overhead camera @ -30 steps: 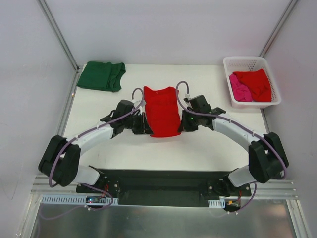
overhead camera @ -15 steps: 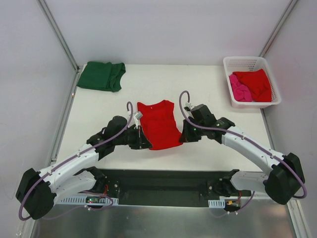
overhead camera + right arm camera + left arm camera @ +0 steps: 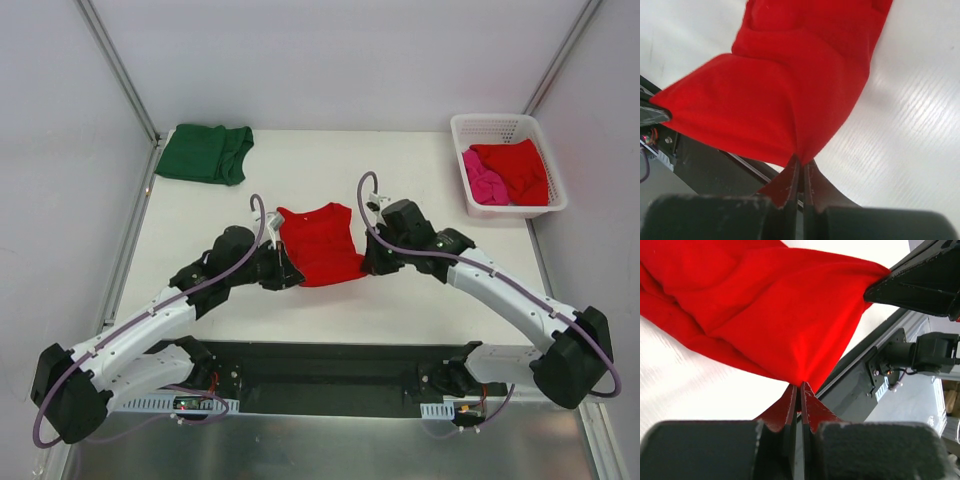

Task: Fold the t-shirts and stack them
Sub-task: Fold the tshirt

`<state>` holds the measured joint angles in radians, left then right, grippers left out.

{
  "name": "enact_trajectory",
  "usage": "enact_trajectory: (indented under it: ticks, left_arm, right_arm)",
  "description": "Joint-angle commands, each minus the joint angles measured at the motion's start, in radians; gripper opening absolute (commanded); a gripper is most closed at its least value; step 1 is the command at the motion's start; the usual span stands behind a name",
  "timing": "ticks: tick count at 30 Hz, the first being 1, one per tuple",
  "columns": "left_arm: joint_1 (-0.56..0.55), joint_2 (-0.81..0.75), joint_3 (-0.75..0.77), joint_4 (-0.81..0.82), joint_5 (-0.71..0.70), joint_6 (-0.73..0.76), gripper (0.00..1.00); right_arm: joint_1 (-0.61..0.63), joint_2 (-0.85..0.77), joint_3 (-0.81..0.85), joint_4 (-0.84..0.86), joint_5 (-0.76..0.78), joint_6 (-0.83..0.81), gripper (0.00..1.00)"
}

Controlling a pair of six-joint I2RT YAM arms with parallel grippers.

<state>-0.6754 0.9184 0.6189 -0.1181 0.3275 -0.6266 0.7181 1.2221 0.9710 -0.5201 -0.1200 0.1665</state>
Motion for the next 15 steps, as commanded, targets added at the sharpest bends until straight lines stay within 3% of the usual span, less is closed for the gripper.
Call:
enact_trajectory:
  ticks: [1,15]
  left_arm:
    - [-0.009,0.01,0.076,-0.017,-0.067,0.062,0.0]
    - [0.011,0.146,0.199,-0.018,-0.176,0.156,0.0]
  right_arm:
    - [-0.003,0.03,0.116,-0.005,0.059,-0.082,0.01]
    - [-0.011,0.296,0.331,0.077,0.023,-0.16,0.01]
